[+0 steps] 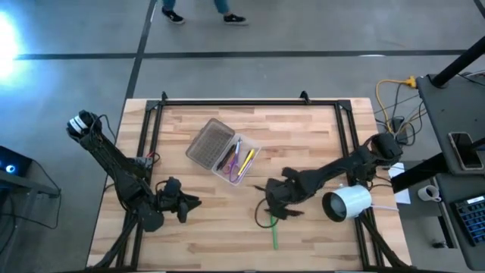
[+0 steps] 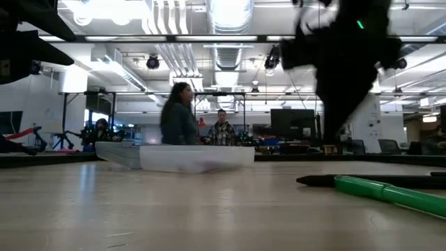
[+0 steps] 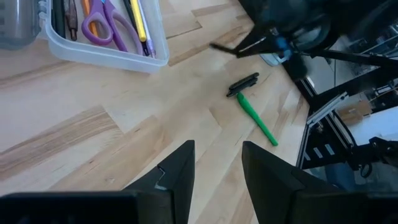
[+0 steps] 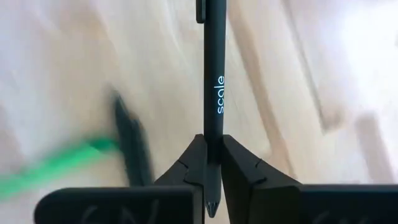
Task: Pick & place school supplies into a supply box
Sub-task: Put the black pen into the black supply box
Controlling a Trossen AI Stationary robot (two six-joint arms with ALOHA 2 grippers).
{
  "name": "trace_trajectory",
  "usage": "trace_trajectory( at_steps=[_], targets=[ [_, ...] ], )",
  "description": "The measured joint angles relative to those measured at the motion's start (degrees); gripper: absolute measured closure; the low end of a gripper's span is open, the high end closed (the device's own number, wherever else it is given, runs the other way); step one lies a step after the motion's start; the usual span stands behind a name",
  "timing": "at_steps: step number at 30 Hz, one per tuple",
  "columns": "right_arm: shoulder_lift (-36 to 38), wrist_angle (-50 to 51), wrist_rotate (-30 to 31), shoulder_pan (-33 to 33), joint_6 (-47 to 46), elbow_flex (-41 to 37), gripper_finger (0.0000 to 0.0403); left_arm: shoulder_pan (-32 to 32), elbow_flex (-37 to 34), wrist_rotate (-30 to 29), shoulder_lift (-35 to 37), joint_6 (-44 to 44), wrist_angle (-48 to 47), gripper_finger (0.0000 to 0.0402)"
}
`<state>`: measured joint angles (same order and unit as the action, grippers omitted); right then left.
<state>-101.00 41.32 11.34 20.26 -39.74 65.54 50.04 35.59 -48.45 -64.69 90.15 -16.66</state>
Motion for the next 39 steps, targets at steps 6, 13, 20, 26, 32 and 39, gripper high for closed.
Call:
trace_trajectory(
  at_steps=[6, 13, 20, 26, 32, 39],
  targets=[
    [-0.2, 3.2, 9.6, -4.3, 21.4, 10.9, 0.0388, 0.0, 0.0, 0.0, 0.0, -0.2, 0.0, 0.0284],
    [-6.8, 7.6, 15.9, -13.8, 54.4, 20.2, 0.0389, 0.0, 0.0, 0.0, 0.0, -0.3, 0.6, 0.0284],
    [-18.9, 7.9, 19.2, -18.7, 77.8, 30.7, 0.0383, 0.0, 0.0, 0.0, 0.0, 0.0, 1.6, 0.0284],
    [-26.3, 8.2, 18.9, -19.6, 79.8, 37.9, 0.0361, 0.0, 0.0, 0.0, 0.0, 0.0, 3.2, 0.0284],
    [-28.1, 8.2, 18.4, -19.9, 76.7, 42.3, 0.0309, 0.0, 0.0, 0.0, 0.0, 0.0, 3.6, 0.0284],
    [-26.5, 16.6, 18.5, -19.8, 61.4, 44.9, 0.0246, 0.0, 0.0, 0.0, 0.0, 0.0, 3.6, 0.0284]
  ],
)
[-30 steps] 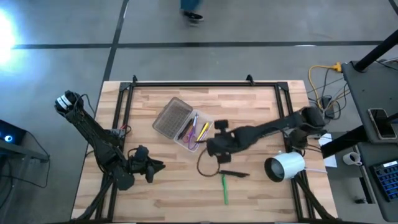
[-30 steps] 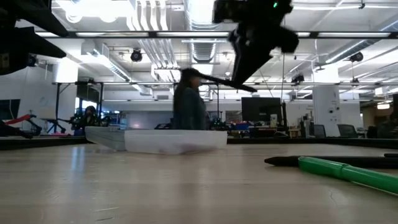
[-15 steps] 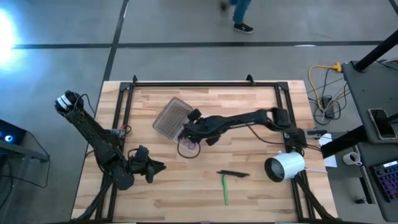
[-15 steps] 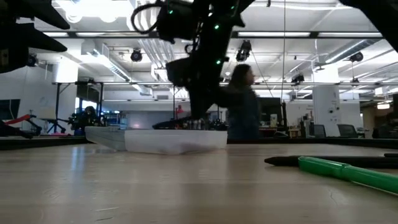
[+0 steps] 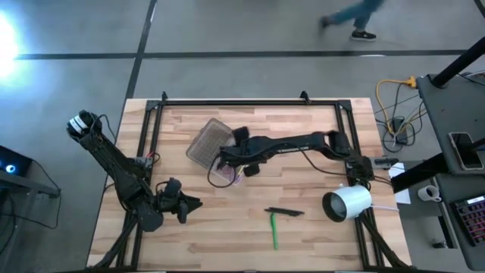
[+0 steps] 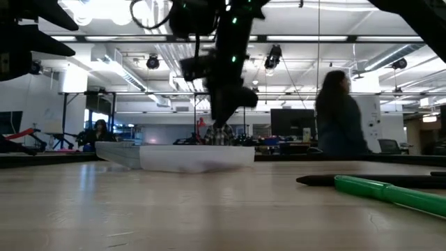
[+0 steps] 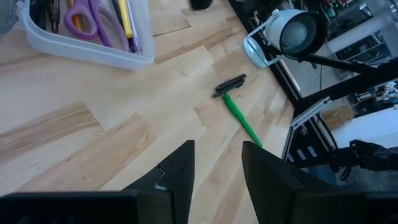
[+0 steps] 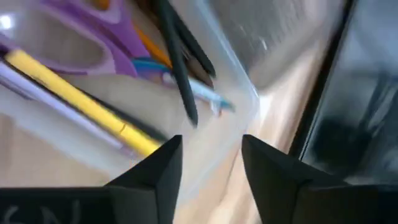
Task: Pick & place school supplies into a supply box
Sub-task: Put the black pen into the black supply box
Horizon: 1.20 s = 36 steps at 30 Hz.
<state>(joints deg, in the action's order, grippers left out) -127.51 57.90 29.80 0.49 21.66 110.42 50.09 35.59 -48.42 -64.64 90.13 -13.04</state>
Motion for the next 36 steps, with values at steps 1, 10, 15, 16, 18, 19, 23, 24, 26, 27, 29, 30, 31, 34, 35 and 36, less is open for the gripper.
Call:
trace_trajectory(
  at_steps=[1, 10, 15, 16, 18, 19, 23, 24, 26, 27, 29, 30, 31, 34, 35, 36],
  targets=[
    [0.7, 2.8, -0.2, 0.3, -5.7, 0.7, 0.0241, 0.0, 0.0, 0.0, 0.0, 0.0, 0.0, 0.0284],
    [6.1, 22.3, -26.3, 8.9, -31.0, -1.6, 0.0221, 0.0, 0.0, 0.0, 0.0, -4.4, 0.0, 0.0284],
    [7.7, 21.3, -28.6, 18.1, -38.7, -7.0, 0.0228, 0.0, 0.0, 0.0, 0.0, -5.7, 0.0, 0.0284],
    [7.9, 20.3, -28.5, 20.0, -40.5, -8.1, 0.0229, 0.0, 0.0, 0.0, 0.0, -5.7, 0.0, 0.0284],
    [8.1, 17.8, -28.5, 23.1, -43.9, -10.1, 0.0233, 0.0, 0.0, 0.2, 0.0, -5.9, 0.0, 0.0284],
    [8.1, 16.9, -28.5, 24.3, -45.3, -11.1, 0.0235, 0.0, 0.0, 0.4, 0.0, -6.4, 0.0, 0.0284],
    [8.1, 13.0, -29.0, 26.3, -51.5, -15.9, 0.0247, 0.1, 0.0, 0.6, 0.0, -7.1, 0.0, 0.0284],
    [8.1, 12.3, -29.2, 26.3, -52.9, -17.0, 0.025, 0.1, 0.0, 1.0, 0.0, -7.1, 0.0, 0.0284],
    [8.2, 10.8, -29.4, 26.2, -55.2, -19.1, 0.0257, 0.1, 0.0, 1.8, 0.0, -7.1, 0.0, 0.0284],
    [8.2, 9.8, -29.4, 26.2, -55.7, -19.8, 0.0261, 0.1, 0.0, 2.2, 0.0, -7.1, 0.0, 0.0284],
    [8.2, 7.7, -29.4, 26.1, -55.9, -21.2, 0.0267, 0.1, 0.0, 2.6, 0.0, -7.1, 0.0, 0.0284],
    [8.3, 6.6, -29.4, 26.1, -55.8, -21.8, 0.027, 0.1, 0.0, 2.7, 0.0, -7.1, 0.0, 0.0284],
    [8.3, 5.7, -29.4, 26.1, -55.8, -22.4, 0.0273, 0.1, 0.0, 2.8, 0.0, -7.1, 0.0, 0.0284],
    [8.4, 4.7, -29.5, 25.5, -55.8, -23.3, 0.0279, 0.1, 0.0, 3.0, 0.0, -7.1, 0.0, 0.0284],
    [8.8, 4.5, -29.6, 25.4, -55.8, -23.5, 0.0281, 0.1, 0.0, 3.0, 0.0, -7.1, 0.0, 0.0284],
    [9.3, 4.0, -29.6, 25.3, -55.7, -23.8, 0.0283, 0.1, 0.0, 3.0, 0.0, -7.1, 0.0, 0.0284]
  ],
)
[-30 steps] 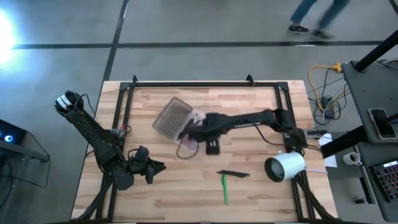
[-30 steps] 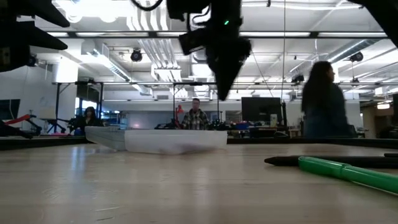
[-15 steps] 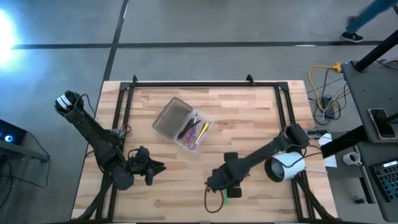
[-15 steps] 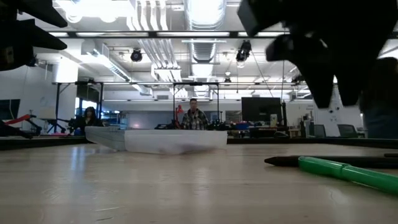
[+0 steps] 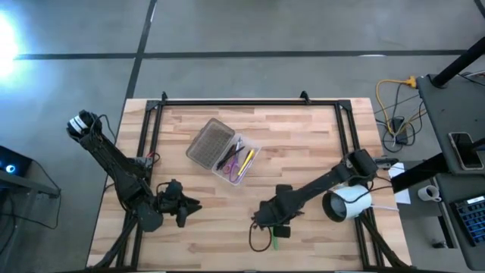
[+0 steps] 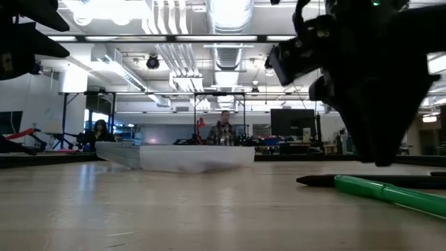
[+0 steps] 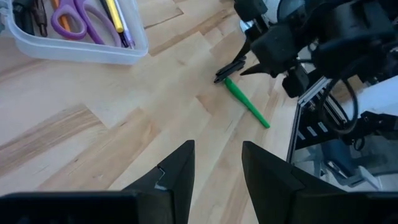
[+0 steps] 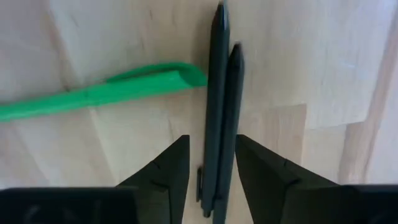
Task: Pick & place school supplies into a supply box
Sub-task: Put the black pen into the black supply box
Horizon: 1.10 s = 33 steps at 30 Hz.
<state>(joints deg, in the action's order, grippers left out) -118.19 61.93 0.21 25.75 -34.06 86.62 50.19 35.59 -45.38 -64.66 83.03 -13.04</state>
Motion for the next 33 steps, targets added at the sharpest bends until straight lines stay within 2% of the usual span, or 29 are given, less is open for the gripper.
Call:
trace_trajectory(
  at_steps=[6, 11, 15, 20, 33],
  targets=[
    [7.7, -6.5, -0.5, -2.3, -2.1, -7.3, 0.0287, 0.0, 0.0, 0.1, 0.0, 0.2, 0.0, 0.0284],
    [13.8, -16.0, -5.3, -3.8, -2.3, -16.0, 0.0287, 0.0, 0.0, 0.1, 0.0, 0.2, 0.0, 0.0284],
    [14.2, -17.5, -5.4, -3.3, -2.4, -18.7, 0.0291, 0.0, 0.0, 0.1, 0.0, 0.2, 0.0, 0.0284],
    [14.1, -18.0, -1.5, -3.4, -3.3, -21.1, 0.03, 0.0, 0.0, 0.1, 0.0, 0.5, 0.0, 0.0284],
    [14.1, -21.9, -3.1, -3.4, -3.0, -24.7, 0.0312, 0.0, 0.0, 0.1, 0.0, 1.5, 0.0, 0.0284]
  ],
)
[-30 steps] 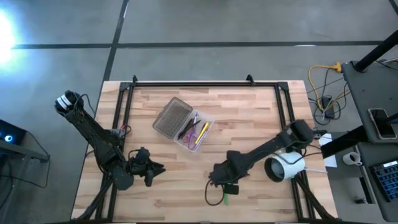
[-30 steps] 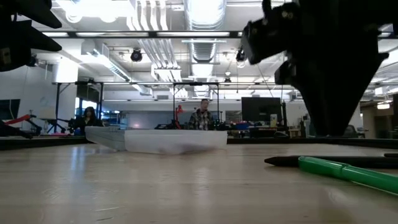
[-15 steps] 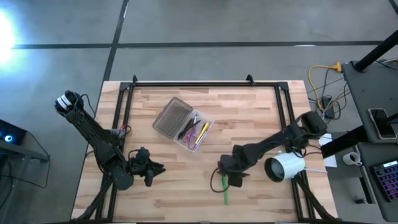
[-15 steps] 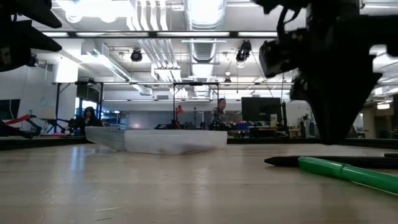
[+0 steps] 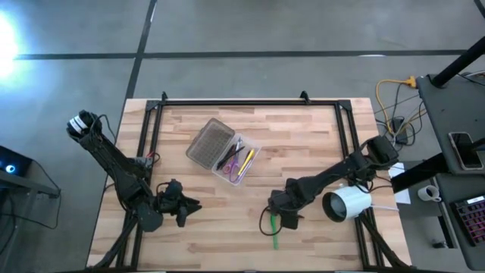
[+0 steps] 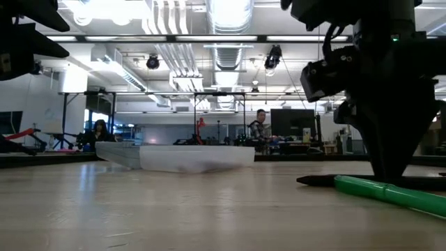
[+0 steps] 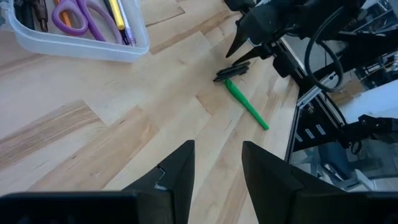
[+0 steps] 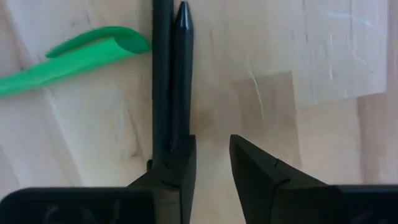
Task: Pick & place school supplies into a supply box
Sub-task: Put the black pen into the black supply box
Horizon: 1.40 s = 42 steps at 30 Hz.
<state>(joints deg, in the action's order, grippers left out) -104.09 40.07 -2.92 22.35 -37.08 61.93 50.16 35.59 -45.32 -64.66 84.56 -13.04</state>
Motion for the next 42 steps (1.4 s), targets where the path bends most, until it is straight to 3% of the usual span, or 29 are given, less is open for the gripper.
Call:
trace_trajectory(
  at_steps=[24, 42],
  targets=[
    [0.0, -2.0, 0.1, 1.7, -3.8, 2.3, 0.031, -0.1, 0.0, 0.0, 0.0, 0.1, 0.0, 0.0284],
    [0.2, -3.7, 1.8, 1.9, -7.4, -2.8, 0.0323, -0.1, 0.0, 0.0, 0.0, 0.0, 0.0, 0.0284]
  ],
)
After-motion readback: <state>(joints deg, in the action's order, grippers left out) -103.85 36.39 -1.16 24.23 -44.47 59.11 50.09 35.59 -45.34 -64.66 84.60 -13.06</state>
